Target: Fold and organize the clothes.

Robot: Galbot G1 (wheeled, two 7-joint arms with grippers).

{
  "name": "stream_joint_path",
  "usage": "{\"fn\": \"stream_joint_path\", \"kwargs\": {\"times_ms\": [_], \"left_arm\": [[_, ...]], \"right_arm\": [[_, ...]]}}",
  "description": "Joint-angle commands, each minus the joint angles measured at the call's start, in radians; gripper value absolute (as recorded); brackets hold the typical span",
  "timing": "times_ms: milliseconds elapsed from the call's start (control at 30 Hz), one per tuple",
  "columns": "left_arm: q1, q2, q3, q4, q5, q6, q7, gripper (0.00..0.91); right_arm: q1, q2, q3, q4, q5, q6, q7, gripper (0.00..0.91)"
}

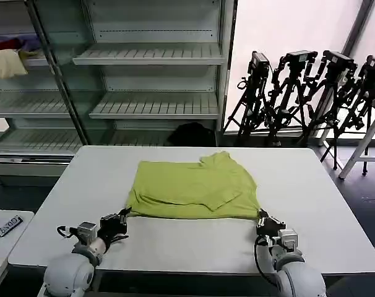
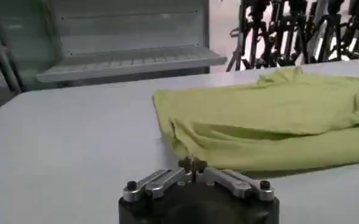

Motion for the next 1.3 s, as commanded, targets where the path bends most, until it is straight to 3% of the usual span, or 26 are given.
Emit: {"fn": "stream_joint_path", "kwargs": {"times_ms": [33, 367, 767, 800, 833, 867, 1300], "left_arm": [[0.225, 0.08, -0.141, -0.155, -0.043, -0.015, 0.057, 0.0], [0.344, 0.117, -0.237, -0.188, -0.049, -0.041, 0.067, 0.0], [0.433, 0.109, -0.217, -0.205, -0.017, -0.064, 0.06, 0.01], [0.436, 0.107, -0.21, -0.199, -0.014, -0.071, 0.058, 0.071], [0.436, 0.103, -0.207, -0.197, -0.012, -0.073, 0.055, 0.574], [0.435, 0.098, -0.203, -0.196, -0.011, -0.071, 0.05, 0.907], [0.393, 0.083, -0.227, -0.17, 0.006, -0.051, -0.03, 0.907]], "right_arm": [[-0.147, -0.002, 0.008, 0.133, 0.008, -0.012, 0.0, 0.0], [-0.268, -0.005, 0.011, 0.197, 0.003, -0.011, -0.002, 0.0], [-0.342, -0.003, -0.034, 0.232, -0.038, -0.012, -0.015, 0.0], [-0.34, 0.0, -0.038, 0.228, -0.041, -0.012, -0.014, 0.181], [-0.339, 0.002, -0.039, 0.225, -0.044, -0.012, -0.014, 0.907], [-0.337, 0.003, -0.043, 0.221, -0.045, -0.012, -0.009, 0.907], [-0.29, 0.019, -0.029, 0.196, -0.053, 0.012, 0.022, 0.907]]}}
